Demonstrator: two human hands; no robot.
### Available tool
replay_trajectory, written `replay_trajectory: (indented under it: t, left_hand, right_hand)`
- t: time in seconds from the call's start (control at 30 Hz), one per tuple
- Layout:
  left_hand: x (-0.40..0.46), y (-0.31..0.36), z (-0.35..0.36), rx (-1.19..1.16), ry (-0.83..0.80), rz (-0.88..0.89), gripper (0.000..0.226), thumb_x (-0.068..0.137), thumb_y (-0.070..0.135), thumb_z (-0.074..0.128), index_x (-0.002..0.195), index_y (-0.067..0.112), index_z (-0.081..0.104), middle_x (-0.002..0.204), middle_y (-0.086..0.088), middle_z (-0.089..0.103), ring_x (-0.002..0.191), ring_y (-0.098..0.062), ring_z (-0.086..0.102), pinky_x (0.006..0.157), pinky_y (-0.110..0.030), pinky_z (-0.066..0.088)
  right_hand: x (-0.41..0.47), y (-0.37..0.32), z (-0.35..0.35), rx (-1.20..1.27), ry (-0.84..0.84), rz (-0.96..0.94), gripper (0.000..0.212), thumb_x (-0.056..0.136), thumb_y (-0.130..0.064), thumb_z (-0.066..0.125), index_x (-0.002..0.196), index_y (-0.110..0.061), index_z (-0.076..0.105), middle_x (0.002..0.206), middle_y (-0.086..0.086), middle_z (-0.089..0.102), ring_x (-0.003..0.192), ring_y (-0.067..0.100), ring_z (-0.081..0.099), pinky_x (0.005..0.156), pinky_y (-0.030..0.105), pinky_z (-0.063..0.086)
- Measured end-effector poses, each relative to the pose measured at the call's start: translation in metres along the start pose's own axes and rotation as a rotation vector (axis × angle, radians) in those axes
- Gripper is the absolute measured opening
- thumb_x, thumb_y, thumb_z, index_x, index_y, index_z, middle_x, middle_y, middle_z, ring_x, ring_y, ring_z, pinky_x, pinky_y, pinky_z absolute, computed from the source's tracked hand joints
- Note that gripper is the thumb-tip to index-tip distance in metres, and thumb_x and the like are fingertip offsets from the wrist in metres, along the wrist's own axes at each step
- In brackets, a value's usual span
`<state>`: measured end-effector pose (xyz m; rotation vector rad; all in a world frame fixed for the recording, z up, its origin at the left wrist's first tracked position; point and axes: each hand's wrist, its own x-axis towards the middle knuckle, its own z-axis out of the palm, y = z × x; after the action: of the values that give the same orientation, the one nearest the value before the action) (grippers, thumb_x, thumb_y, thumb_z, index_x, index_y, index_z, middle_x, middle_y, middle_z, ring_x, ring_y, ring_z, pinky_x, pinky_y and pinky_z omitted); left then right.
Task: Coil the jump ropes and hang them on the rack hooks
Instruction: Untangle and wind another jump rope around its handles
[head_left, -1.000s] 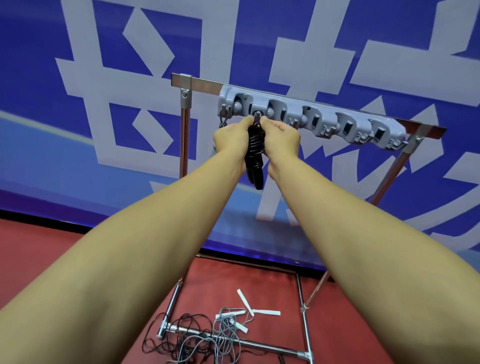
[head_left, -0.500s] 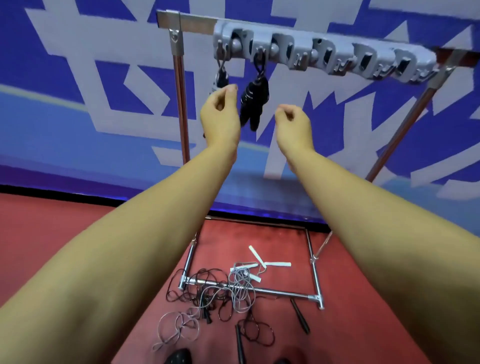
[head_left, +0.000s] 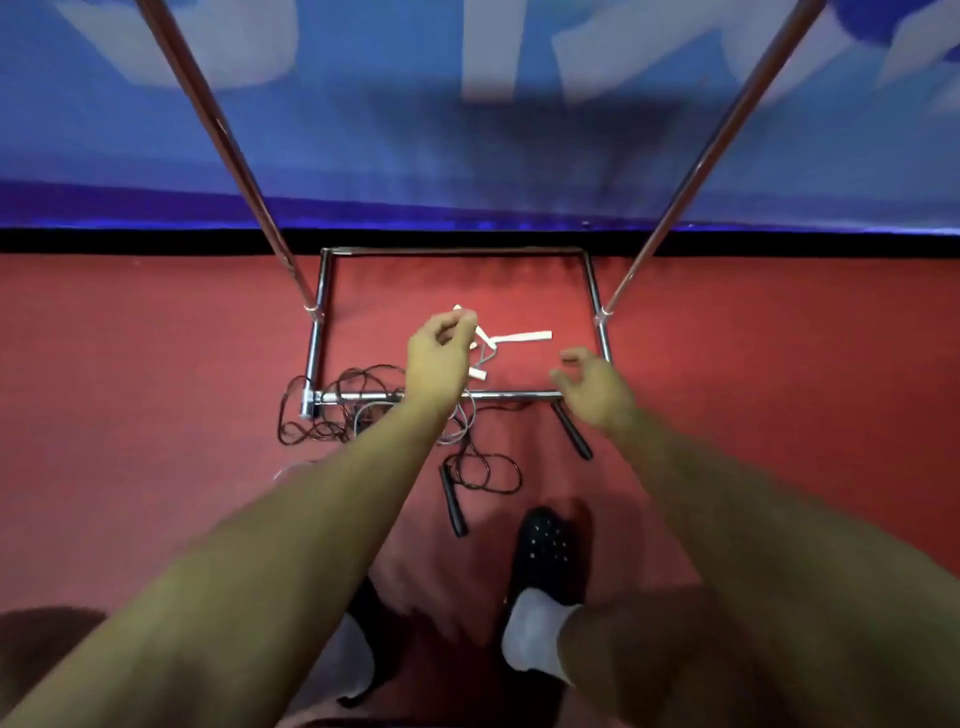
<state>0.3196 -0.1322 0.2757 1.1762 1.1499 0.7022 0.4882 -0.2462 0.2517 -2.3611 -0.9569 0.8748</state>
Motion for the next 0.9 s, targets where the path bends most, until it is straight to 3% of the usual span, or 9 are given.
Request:
replay_trajectory:
  t: [0.13, 0.23, 0.33, 0.43, 0.5, 0.57, 0.7, 0.83, 0.9]
  left_hand:
    - [0.003, -0.102, 0.000, 0.106, 0.021, -0.197, 0.021, 0.099, 0.028, 0.066, 0.109, 0.010, 0.072, 0.084, 0.003, 0.066, 0.071, -0.009, 0.055, 0.076, -0.029, 0.045]
    - [0.005, -0.167, -0.004, 0.169, 0.072, -0.329, 0.019, 0.098, 0.019, 0.066, 0.103, 0.001, 0.069, 0.079, 0.002, 0.063, 0.068, -0.007, 0.054, 0.076, -0.024, 0.045]
    - [0.010, -0.221, -0.007, 0.304, 0.104, -0.431, 0.021, 0.097, 0.016, 0.068, 0.102, -0.004, 0.067, 0.086, -0.004, 0.063, 0.075, -0.012, 0.055, 0.067, -0.016, 0.043]
    - [0.013, -0.264, -0.010, 0.462, 0.124, -0.554, 0.017, 0.094, 0.017, 0.071, 0.103, 0.003, 0.069, 0.095, -0.011, 0.065, 0.090, -0.017, 0.057, 0.074, -0.029, 0.043]
    - [0.016, -0.294, -0.013, 0.467, 0.153, -0.644, 0.030, 0.088, 0.021, 0.077, 0.107, -0.001, 0.069, 0.103, -0.015, 0.070, 0.097, -0.025, 0.066, 0.086, -0.037, 0.050]
    - [0.016, -0.321, -0.015, 0.518, 0.151, -0.717, 0.042, 0.083, 0.032, 0.082, 0.109, 0.001, 0.069, 0.105, -0.016, 0.073, 0.101, -0.031, 0.070, 0.088, -0.040, 0.056]
    - [0.018, -0.348, -0.007, 0.648, 0.089, -0.721, 0.044, 0.080, 0.041, 0.082, 0.110, 0.011, 0.071, 0.102, -0.012, 0.074, 0.097, -0.030, 0.070, 0.084, -0.038, 0.057]
    - [0.022, -0.358, -0.006, 0.737, 0.026, -0.653, 0.036, 0.086, 0.035, 0.077, 0.113, 0.012, 0.072, 0.107, -0.014, 0.074, 0.102, -0.034, 0.069, 0.086, -0.043, 0.056]
    - [0.020, -0.362, -0.012, 0.686, 0.012, -0.668, 0.030, 0.085, 0.034, 0.078, 0.103, 0.011, 0.071, 0.103, -0.015, 0.074, 0.098, -0.034, 0.070, 0.086, -0.045, 0.056]
  right_hand:
    - [0.012, 0.069, 0.040, -0.082, -0.127, 0.152, 0.045, 0.098, -0.036, 0.065, 0.138, -0.017, 0.057, 0.136, 0.007, 0.064, 0.126, 0.028, 0.059, 0.104, 0.034, 0.044]
    - [0.030, 0.111, 0.070, -0.098, -0.185, 0.219, 0.054, 0.098, -0.037, 0.066, 0.146, -0.017, 0.051, 0.145, 0.008, 0.058, 0.130, 0.027, 0.057, 0.107, 0.032, 0.041]
    - [0.049, 0.143, 0.096, -0.101, -0.205, 0.270, 0.062, 0.096, -0.037, 0.068, 0.150, -0.017, 0.045, 0.152, 0.009, 0.048, 0.134, 0.028, 0.053, 0.113, 0.035, 0.039]
    - [0.069, 0.172, 0.118, -0.130, -0.188, 0.310, 0.068, 0.094, -0.040, 0.070, 0.152, -0.016, 0.042, 0.150, 0.011, 0.044, 0.135, 0.030, 0.050, 0.115, 0.037, 0.038]
    - [0.084, 0.189, 0.130, -0.160, -0.152, 0.341, 0.070, 0.092, -0.041, 0.072, 0.149, -0.013, 0.044, 0.146, 0.015, 0.047, 0.137, 0.034, 0.046, 0.115, 0.039, 0.036]
    - [0.098, 0.204, 0.139, -0.171, -0.120, 0.391, 0.071, 0.091, -0.044, 0.072, 0.146, -0.009, 0.043, 0.144, 0.019, 0.048, 0.138, 0.037, 0.043, 0.115, 0.041, 0.036]
    - [0.117, 0.225, 0.152, -0.233, -0.128, 0.451, 0.072, 0.092, -0.047, 0.070, 0.143, -0.005, 0.042, 0.145, 0.021, 0.046, 0.138, 0.039, 0.043, 0.115, 0.045, 0.036]
    - [0.116, 0.235, 0.169, -0.213, -0.159, 0.480, 0.057, 0.094, -0.040, 0.071, 0.134, -0.006, 0.048, 0.133, 0.019, 0.061, 0.125, 0.038, 0.057, 0.102, 0.043, 0.046]
    - [0.110, 0.235, 0.175, -0.175, -0.164, 0.517, 0.051, 0.094, -0.037, 0.070, 0.131, -0.007, 0.051, 0.128, 0.018, 0.065, 0.117, 0.037, 0.063, 0.100, 0.043, 0.050]
